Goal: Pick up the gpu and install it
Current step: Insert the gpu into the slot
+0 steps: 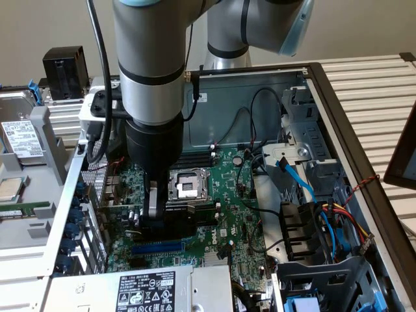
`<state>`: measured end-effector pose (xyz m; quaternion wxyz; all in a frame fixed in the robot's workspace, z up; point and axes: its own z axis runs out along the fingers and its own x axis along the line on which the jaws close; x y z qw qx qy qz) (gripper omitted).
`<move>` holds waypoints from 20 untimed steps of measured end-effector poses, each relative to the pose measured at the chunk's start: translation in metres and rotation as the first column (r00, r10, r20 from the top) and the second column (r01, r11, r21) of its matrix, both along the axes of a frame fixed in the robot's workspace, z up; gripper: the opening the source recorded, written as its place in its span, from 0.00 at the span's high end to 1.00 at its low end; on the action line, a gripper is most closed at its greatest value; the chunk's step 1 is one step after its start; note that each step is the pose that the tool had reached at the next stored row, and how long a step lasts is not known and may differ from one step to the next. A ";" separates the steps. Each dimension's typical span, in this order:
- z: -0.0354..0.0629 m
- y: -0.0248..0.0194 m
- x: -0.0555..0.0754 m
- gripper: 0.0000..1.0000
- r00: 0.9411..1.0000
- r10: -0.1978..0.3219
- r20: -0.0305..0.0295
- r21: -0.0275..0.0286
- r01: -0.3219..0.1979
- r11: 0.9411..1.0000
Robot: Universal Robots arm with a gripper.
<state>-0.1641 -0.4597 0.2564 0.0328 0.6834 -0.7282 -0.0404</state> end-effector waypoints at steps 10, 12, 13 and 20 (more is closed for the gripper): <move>-0.0019 -0.0011 0.000 0.73 1.000 0.000 0.001 -0.004 0.000 1.000; -0.0020 -0.0016 0.000 0.73 1.000 0.000 0.001 -0.004 0.000 1.000; -0.0020 -0.0023 0.000 0.73 1.000 0.000 0.001 -0.004 0.000 1.000; -0.0020 -0.0039 0.000 0.73 1.000 0.000 0.002 -0.004 0.000 1.000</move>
